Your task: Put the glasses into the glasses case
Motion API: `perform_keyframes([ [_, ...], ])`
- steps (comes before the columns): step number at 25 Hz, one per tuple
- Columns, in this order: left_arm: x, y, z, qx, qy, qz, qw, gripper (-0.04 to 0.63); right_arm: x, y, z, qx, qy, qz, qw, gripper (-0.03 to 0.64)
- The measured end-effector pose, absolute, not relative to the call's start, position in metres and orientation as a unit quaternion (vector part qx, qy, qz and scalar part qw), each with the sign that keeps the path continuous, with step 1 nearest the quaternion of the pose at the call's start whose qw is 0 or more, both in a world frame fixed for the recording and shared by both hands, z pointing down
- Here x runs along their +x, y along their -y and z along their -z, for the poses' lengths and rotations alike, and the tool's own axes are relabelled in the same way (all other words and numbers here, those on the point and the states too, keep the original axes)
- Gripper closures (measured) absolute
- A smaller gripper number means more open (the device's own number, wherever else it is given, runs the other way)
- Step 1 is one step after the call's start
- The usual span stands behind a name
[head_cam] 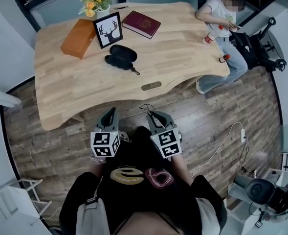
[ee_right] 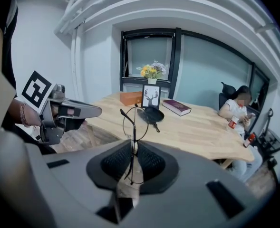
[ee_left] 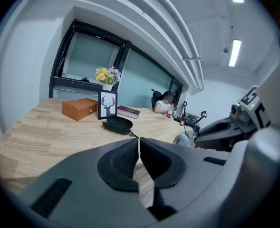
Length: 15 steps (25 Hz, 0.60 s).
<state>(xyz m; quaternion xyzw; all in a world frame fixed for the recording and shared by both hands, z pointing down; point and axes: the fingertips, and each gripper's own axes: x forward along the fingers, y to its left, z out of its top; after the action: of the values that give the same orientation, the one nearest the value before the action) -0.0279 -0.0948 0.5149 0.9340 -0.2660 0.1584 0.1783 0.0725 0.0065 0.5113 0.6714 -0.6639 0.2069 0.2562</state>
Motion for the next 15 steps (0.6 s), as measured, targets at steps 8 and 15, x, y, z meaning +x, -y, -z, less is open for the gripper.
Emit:
perform_keyframes([
  [8,-0.031,0.125,-0.52,0.92,0.305,-0.162,0.187,0.572,0.087,0.034,-0.512,0.65,0.684,-0.203,0.262,0.566],
  [15,-0.015,0.159,-0.52,0.901,0.351,-0.158,0.2,0.572,0.115,0.08,-0.512,0.615,0.71,-0.204,0.277,0.566],
])
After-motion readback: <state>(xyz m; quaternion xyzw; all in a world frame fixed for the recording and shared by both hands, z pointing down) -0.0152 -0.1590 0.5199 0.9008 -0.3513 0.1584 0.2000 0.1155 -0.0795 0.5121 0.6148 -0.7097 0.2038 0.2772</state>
